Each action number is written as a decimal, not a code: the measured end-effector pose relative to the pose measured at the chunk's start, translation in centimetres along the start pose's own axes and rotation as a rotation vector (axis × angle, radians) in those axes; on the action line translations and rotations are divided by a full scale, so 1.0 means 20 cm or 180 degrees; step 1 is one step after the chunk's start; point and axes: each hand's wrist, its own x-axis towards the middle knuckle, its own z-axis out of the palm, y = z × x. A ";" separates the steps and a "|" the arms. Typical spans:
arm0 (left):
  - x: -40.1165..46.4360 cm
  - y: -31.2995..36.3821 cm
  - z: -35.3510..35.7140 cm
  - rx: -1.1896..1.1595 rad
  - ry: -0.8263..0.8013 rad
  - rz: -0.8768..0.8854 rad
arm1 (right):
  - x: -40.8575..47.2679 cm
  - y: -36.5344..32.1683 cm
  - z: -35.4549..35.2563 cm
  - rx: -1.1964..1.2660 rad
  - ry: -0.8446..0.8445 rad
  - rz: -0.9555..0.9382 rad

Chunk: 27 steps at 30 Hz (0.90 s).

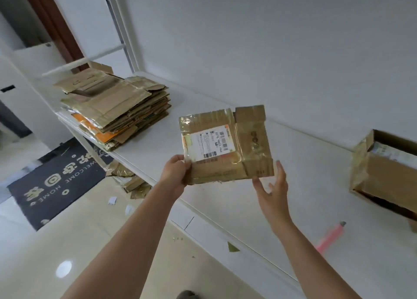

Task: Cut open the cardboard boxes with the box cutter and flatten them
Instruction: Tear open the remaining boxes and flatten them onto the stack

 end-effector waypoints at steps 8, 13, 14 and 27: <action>0.04 0.23 -0.51 -0.0283 -0.0252 -0.0119 | 0.07 -0.41 0.54 0.1389 0.0116 -0.0246; 0.23 0.46 -0.84 -0.0467 -0.0286 -0.0003 | 0.19 -0.67 0.94 0.1341 0.0029 -0.0274; 0.27 0.52 -0.92 -0.0404 -0.0273 0.0046 | 0.22 -0.72 1.04 0.1322 0.0043 -0.0272; 0.78 1.23 -1.69 0.0164 0.0442 0.0679 | 0.49 -1.32 2.10 -0.0775 -0.0190 -0.0815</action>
